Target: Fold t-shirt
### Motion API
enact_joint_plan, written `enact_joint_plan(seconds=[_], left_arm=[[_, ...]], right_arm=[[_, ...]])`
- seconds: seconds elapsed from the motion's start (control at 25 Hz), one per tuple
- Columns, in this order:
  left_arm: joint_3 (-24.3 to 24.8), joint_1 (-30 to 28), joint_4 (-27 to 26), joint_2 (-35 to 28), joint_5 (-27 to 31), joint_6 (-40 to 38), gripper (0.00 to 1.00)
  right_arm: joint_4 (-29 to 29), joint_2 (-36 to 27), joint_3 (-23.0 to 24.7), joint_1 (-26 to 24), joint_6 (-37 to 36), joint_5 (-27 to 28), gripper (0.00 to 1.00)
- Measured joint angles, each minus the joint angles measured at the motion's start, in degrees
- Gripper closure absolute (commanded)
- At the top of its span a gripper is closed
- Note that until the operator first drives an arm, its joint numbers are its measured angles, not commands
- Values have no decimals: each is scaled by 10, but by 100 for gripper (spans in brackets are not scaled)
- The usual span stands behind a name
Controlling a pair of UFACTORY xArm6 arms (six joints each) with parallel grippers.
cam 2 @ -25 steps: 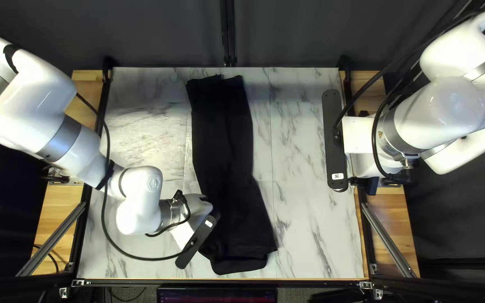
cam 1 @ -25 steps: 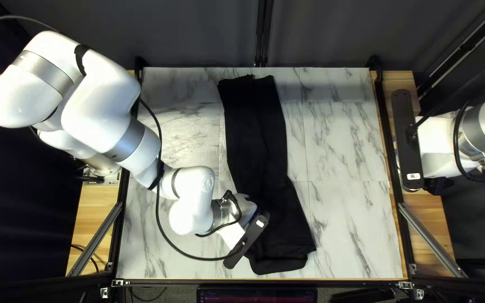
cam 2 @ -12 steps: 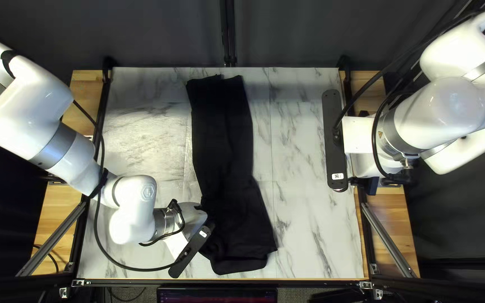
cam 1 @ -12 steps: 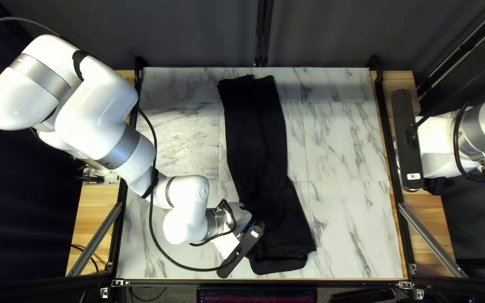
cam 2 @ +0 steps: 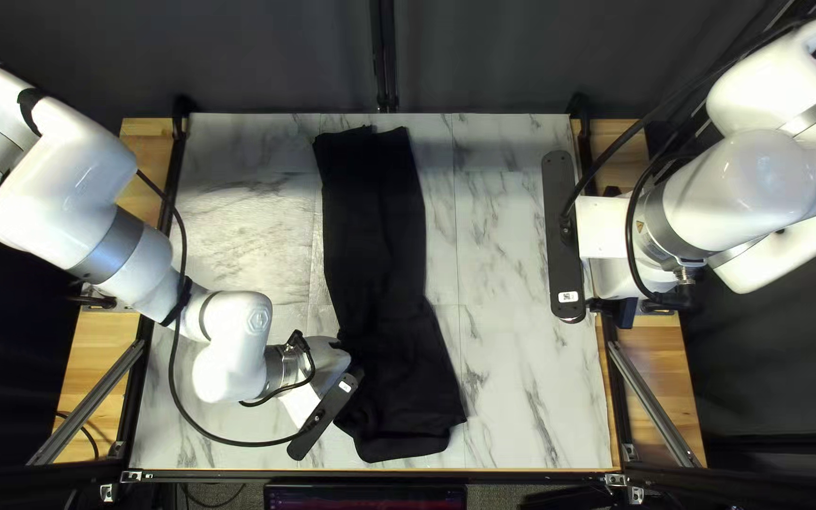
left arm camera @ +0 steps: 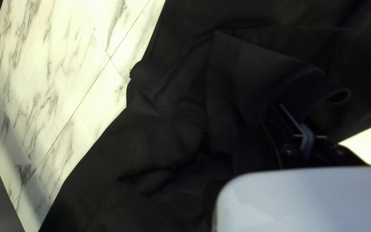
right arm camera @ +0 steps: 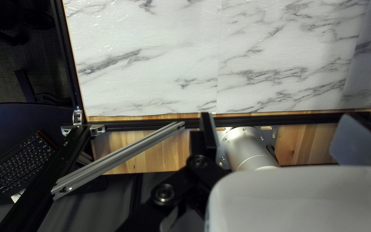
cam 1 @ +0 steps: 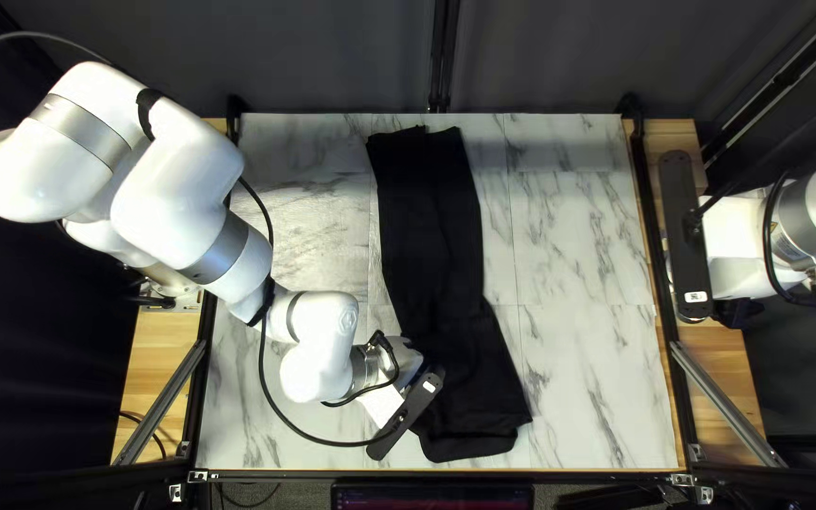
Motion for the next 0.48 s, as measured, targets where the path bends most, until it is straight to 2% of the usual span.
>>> enact_joint_plan(seconds=[0.28, 0.48], left_arm=[[-8, -11, -145, -12, 21, 166, 0], [8, -20, -208, -59, 65, 246, 0]], right_arm=[[0, 0, 0, 0, 0, 0, 0], [0, 0, 0, 0, 0, 0, 0]])
